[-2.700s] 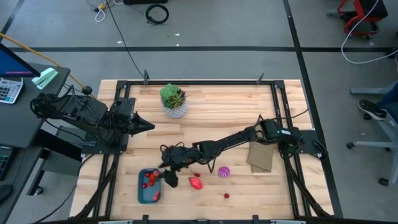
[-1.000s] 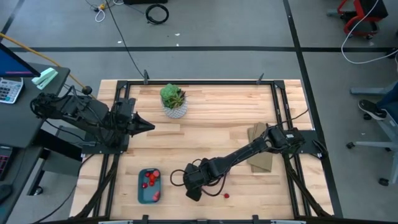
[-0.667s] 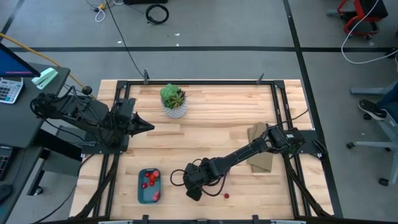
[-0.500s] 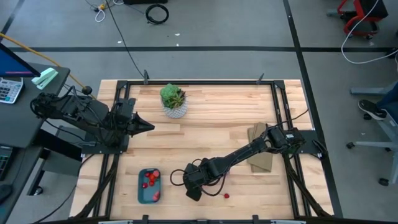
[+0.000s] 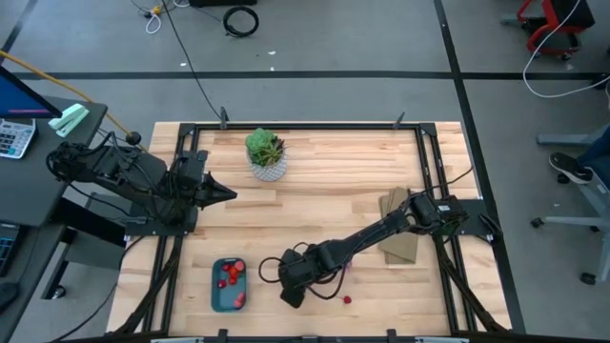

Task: Pick and placing Produce into tupperware
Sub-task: Put the dragonfruit into the bin

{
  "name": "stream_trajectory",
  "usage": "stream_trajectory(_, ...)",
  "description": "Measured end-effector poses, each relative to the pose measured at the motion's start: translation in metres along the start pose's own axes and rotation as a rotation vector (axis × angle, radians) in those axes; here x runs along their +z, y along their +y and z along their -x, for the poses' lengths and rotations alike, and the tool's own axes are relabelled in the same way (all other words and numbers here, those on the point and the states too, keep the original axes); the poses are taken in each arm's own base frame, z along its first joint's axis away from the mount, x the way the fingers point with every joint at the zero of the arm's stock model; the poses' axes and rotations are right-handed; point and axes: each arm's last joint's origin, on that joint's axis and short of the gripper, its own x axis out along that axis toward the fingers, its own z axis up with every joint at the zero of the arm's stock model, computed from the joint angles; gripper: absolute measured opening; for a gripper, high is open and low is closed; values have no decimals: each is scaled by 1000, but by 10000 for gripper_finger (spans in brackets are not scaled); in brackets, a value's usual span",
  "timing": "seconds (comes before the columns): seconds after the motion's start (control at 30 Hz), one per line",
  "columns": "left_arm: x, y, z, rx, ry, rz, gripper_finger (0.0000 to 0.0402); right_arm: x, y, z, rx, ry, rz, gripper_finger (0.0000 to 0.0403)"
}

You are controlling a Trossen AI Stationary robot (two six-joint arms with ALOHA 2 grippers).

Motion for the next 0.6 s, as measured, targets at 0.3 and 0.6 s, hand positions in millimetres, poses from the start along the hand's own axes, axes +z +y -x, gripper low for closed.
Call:
stream_trajectory(0.3,0,-1,-2,0,0,7,23,30,22,11,261,-247,138,231)
stream_trajectory(0.6,2,-1,-2,-6,-12,54,12,81,27,34,442,-672,401,232)
